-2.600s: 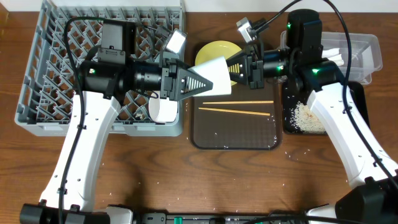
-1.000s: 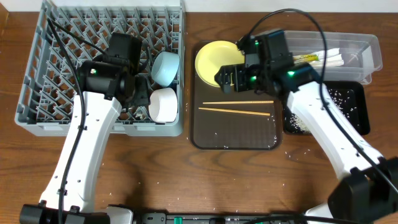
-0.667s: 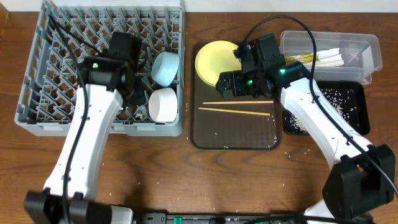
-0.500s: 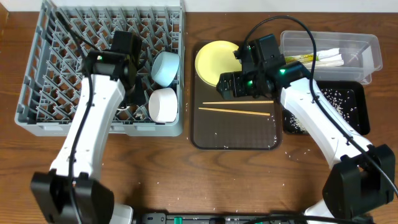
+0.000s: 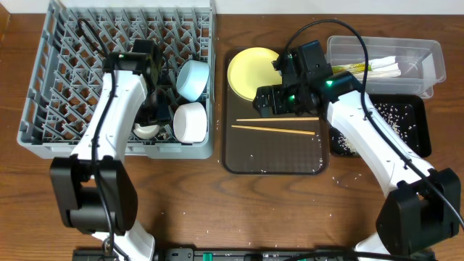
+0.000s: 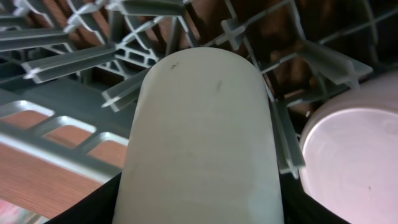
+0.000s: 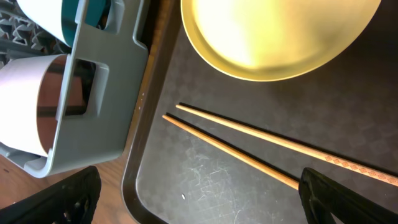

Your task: Sort waste into correct bins and load items into the dishwasher

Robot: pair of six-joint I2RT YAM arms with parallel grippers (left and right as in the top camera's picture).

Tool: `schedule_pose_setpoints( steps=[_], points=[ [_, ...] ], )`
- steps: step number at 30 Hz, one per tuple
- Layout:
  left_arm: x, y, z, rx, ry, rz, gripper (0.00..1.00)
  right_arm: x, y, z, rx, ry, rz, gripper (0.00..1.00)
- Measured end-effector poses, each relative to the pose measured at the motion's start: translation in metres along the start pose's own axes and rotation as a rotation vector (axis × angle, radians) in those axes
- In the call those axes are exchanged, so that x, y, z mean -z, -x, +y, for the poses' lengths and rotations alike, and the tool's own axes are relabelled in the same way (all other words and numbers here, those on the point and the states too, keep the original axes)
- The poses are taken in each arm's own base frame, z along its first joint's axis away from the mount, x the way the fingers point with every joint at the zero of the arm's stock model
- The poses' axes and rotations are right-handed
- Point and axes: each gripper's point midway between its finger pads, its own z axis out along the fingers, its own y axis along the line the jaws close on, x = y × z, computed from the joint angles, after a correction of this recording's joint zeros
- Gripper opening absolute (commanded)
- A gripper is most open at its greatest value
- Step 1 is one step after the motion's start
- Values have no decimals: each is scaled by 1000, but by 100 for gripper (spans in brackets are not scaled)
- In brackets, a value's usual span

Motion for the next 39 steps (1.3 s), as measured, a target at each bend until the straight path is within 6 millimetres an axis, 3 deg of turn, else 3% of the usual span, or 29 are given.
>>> schedule_pose_setpoints(
  steps=[7, 16, 20, 24, 29, 35, 39],
  points=[
    [-10, 4, -4, -8, 1, 15, 96, 0, -1, 0, 3, -1, 4, 99],
    [-1, 9, -4, -1, -6, -7, 97, 0, 3, 1, 15, 3, -13, 99],
    [26, 14, -2, 13, -41, -83, 97, 1, 5, 0, 16, 3, -18, 99],
    [75, 14, -7, 27, -154, -224, 97, 10, 9, -6, 4, -3, -40, 99],
    [125, 4, -31, -26, -293, -355, 96, 61, 25, -20, -31, -16, -151, 99],
    [138, -12, -84, -168, -367, -379, 96, 163, 33, -50, -108, -85, -367, 99],
    [150, -15, -121, -252, -423, -435, 96, 210, 22, -71, -181, -162, -460, 99]
  ],
)
